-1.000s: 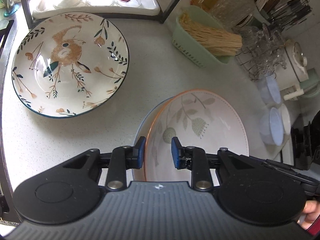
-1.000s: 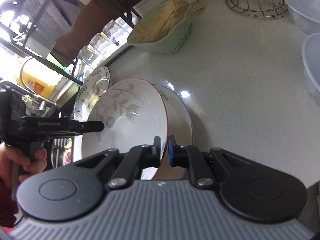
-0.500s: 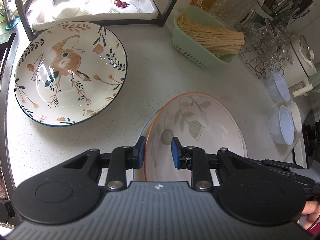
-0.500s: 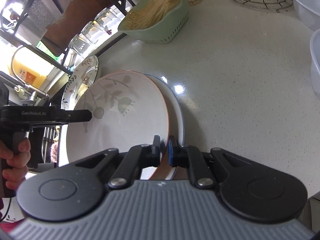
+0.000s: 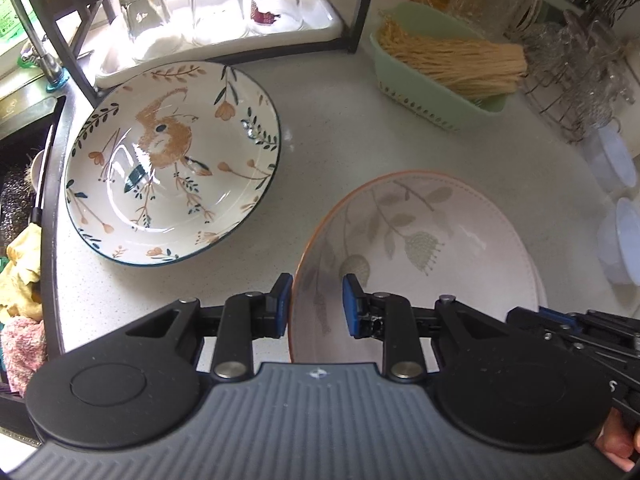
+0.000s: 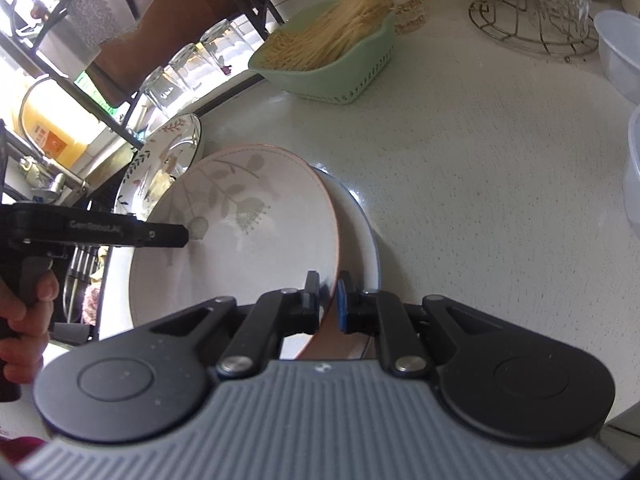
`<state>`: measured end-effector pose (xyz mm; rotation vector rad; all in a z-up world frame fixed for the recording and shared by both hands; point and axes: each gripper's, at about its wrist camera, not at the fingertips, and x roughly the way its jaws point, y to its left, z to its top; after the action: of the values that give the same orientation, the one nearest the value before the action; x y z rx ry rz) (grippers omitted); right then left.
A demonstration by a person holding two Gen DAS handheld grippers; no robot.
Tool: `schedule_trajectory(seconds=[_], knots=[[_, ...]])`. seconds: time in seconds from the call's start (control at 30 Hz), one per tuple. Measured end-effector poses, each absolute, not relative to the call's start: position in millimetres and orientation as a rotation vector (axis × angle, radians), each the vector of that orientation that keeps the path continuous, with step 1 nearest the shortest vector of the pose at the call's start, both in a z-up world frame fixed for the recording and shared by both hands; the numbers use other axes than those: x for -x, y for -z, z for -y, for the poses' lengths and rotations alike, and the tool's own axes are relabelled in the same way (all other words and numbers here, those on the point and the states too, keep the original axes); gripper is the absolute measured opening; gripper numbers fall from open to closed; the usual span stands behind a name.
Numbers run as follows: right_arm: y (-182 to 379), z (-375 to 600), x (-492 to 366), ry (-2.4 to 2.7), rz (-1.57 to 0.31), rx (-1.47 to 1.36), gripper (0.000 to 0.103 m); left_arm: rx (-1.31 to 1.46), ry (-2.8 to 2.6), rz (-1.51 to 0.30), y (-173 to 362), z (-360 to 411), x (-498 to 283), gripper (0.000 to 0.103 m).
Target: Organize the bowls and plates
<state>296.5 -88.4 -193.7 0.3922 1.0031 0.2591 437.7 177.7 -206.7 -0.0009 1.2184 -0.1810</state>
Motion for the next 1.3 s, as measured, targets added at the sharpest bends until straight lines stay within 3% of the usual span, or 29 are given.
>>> schedule_trajectory(seconds=[0.67,1.3], knots=[[188,52,-297,-0.252,-0.911,-0.024,0.021,0.065,0.103,-1.12,190,-183,-438,0.03],[191,65,-300,-0.241,-0.892,-0.127,0.02,0.177,0.073,-1.109,190,-207,-415,0.03]])
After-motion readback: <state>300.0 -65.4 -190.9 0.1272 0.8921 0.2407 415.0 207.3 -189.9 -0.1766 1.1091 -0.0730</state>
